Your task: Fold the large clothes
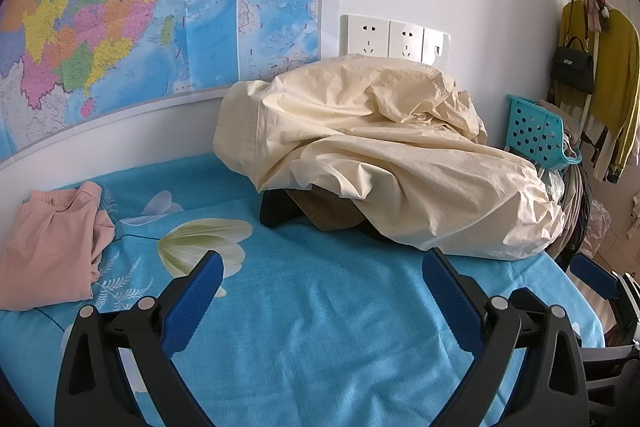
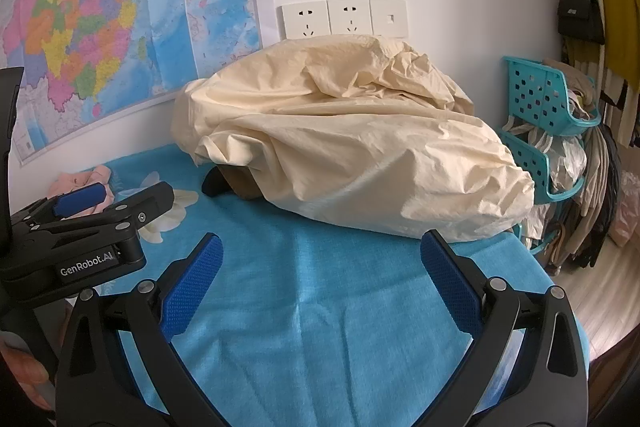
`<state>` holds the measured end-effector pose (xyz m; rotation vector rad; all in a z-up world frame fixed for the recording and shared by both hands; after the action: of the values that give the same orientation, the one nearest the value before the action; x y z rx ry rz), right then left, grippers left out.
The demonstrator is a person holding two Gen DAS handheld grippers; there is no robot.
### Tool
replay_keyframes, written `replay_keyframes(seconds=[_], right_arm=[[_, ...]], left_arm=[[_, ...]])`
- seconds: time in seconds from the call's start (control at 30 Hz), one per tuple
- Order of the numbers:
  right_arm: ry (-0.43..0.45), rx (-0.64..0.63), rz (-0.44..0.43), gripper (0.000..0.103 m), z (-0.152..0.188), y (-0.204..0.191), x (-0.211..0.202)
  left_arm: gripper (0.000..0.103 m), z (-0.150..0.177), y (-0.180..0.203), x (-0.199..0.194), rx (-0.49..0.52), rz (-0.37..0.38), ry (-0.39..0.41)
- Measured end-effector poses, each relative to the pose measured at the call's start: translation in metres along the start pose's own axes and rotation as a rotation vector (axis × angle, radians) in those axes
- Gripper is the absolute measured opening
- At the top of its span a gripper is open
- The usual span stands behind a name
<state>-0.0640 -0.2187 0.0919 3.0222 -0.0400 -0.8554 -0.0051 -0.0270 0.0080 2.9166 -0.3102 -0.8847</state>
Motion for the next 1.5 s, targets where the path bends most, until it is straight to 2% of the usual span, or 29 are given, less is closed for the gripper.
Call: replay_keyframes(seconds=[0.43,0.6,0.7,0.9,1.07,1.13,1.17,1.2,1.23,1.27,1.3,1.33,1.43,1.5], right_arm=[[-0.005,-0.028,0.000,0.098,-0.004,-0.005,0.010],[-0.001,-0.077,-0.007,0.098,-0.014,-0.013,0.020],[0.029,-0.165,0.017,0.098,-0.030,-0.029,0.034],[0.080,-0.379,0.024,0.098,-0.065,-0.076,0.088],[0.030,-0.625,-0.051,0.098,-0.071,-0.121,0.135],[0.033,-0.701,-0.024,0.098,-0.070,-0.132,0.150],[0.031,-0.723,-0.028,0.094,-0.070,-0.135,0.156],[0.033,-0.729,-0.038,0.083,-0.072,-0.135,0.159],[0.019,-0.725,-0.072,0.055,-0.074,-0.135,0.161],[-0.032,-0.696,-0.142,0.040,-0.079,-0.131,0.162],[-0.045,-0.666,-0.159,0.029,-0.083,-0.124,0.160],[-0.038,-0.660,-0.164,0.023,-0.087,-0.121,0.155],[0.005,-0.537,-0.214,0.023,-0.109,-0.095,0.138],[-0.014,-0.480,-0.249,0.038,-0.116,-0.086,0.138]], left_arm=[[0.097,-0.001,-0.006,0.012,-0.011,0.003,-0.017],[0.097,-0.006,-0.026,0.024,-0.035,-0.016,-0.043],[0.097,-0.010,-0.046,0.033,-0.046,-0.070,-0.045],[0.097,-0.019,-0.089,0.045,-0.082,-0.163,-0.051],[0.097,-0.024,-0.117,0.049,-0.105,-0.211,-0.055],[0.097,-0.023,-0.127,0.052,-0.107,-0.232,-0.062],[0.097,-0.023,-0.131,0.055,-0.110,-0.237,-0.067],[0.097,-0.023,-0.134,0.057,-0.112,-0.243,-0.073],[0.097,-0.022,-0.138,0.059,-0.113,-0.250,-0.079],[0.097,-0.022,-0.142,0.060,-0.113,-0.255,-0.083],[0.097,-0.021,-0.144,0.061,-0.113,-0.259,-0.088],[0.097,-0.021,-0.146,0.062,-0.112,-0.262,-0.090],[0.097,-0.021,-0.153,0.065,-0.114,-0.260,-0.089],[0.097,-0.022,-0.155,0.067,-0.111,-0.259,-0.092]])
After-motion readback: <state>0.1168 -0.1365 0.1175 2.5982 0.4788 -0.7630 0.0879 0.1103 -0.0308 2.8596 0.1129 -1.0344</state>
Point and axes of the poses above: each gripper's, at about its wrist camera, not at the fingertips, and x roughly the way its jaws point, y to its right, z to its underside, the point moved 1 cm from there along x, roughly the way its jaws point, and after that the axes turned 12 degrees about z, right-handed, at the moved point
